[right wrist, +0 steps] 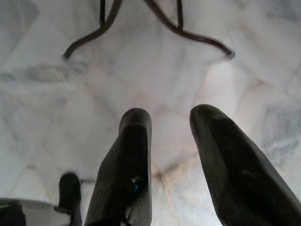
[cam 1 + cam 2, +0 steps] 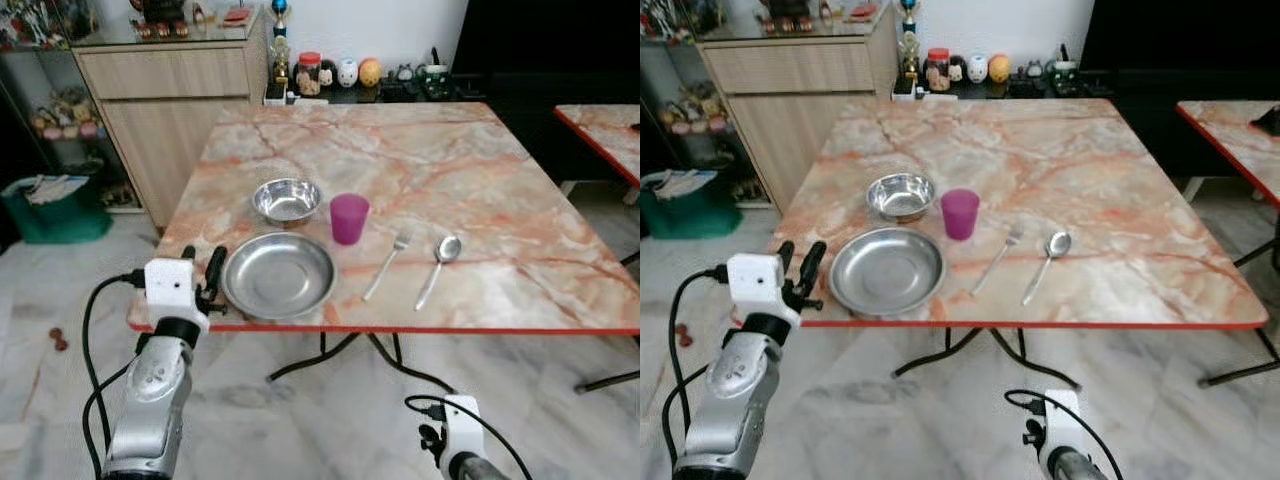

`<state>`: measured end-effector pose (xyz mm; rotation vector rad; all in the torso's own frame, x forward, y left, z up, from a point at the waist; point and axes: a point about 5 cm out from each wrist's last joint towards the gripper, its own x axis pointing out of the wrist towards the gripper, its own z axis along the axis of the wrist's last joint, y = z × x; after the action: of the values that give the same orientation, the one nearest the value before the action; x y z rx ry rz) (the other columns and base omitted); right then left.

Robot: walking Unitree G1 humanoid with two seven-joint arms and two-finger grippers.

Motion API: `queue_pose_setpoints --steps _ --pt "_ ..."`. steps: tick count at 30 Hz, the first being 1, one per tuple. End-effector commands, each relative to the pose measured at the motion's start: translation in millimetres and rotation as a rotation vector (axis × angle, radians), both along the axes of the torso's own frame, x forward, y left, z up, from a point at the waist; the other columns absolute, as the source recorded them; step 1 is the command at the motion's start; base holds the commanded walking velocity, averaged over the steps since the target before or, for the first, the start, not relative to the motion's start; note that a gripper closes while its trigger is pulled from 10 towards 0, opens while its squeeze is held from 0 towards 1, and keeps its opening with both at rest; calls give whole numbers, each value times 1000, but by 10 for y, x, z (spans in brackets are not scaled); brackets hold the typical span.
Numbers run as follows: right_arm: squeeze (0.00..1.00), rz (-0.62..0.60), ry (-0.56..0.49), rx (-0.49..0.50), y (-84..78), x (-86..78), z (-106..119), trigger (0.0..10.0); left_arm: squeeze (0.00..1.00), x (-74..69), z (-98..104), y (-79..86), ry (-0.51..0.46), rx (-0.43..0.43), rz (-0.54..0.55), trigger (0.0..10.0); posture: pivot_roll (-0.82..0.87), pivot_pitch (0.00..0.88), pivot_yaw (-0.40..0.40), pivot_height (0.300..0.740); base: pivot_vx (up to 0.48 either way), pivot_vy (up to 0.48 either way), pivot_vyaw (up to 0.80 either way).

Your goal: Setting the table

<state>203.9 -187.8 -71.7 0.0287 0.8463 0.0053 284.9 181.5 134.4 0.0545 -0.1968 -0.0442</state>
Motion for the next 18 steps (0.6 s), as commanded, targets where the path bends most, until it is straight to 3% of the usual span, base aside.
queue_pose_setpoints --steps 1,6,7,10,11,12,13,18 --pt "0 6 -1 15 60 4 -5 10000 0 -1 11 17 6 -15 -10 10000 7 0 10 740 0 0 0" --pt "0 10 -3 17 72 10 -3 10000 0 23 -47 10 72 -109 -44 10000 7 0 8 740 0 0 0" --pt "0 11 -2 17 67 6 -4 10000 0 46 -63 13 107 -162 -51 10000 10 0 7 740 0 0 0" --pt "0 11 0 16 61 3 -6 10000 0 73 -93 11 147 -177 -57 10000 13 0 6 740 0 0 0" --pt "0 11 2 14 54 -2 -7 10000 573 112 -107 3 171 -198 -65 10000 12 0 3 740 0 0 0" --pt "0 11 2 14 54 -2 -7 10000 573 112 -107 3 171 -198 -65 10000 12 0 3 740 0 0 0" --pt "0 11 3 13 51 -4 -8 10000 1000 130 -102 -1 169 -213 -69 10000 12 0 3 740 0 0 0" --pt "0 9 3 12 45 -6 -9 10000 1000 202 -97 -29 191 -251 -93 10000 10 0 2 740 0 0 0"
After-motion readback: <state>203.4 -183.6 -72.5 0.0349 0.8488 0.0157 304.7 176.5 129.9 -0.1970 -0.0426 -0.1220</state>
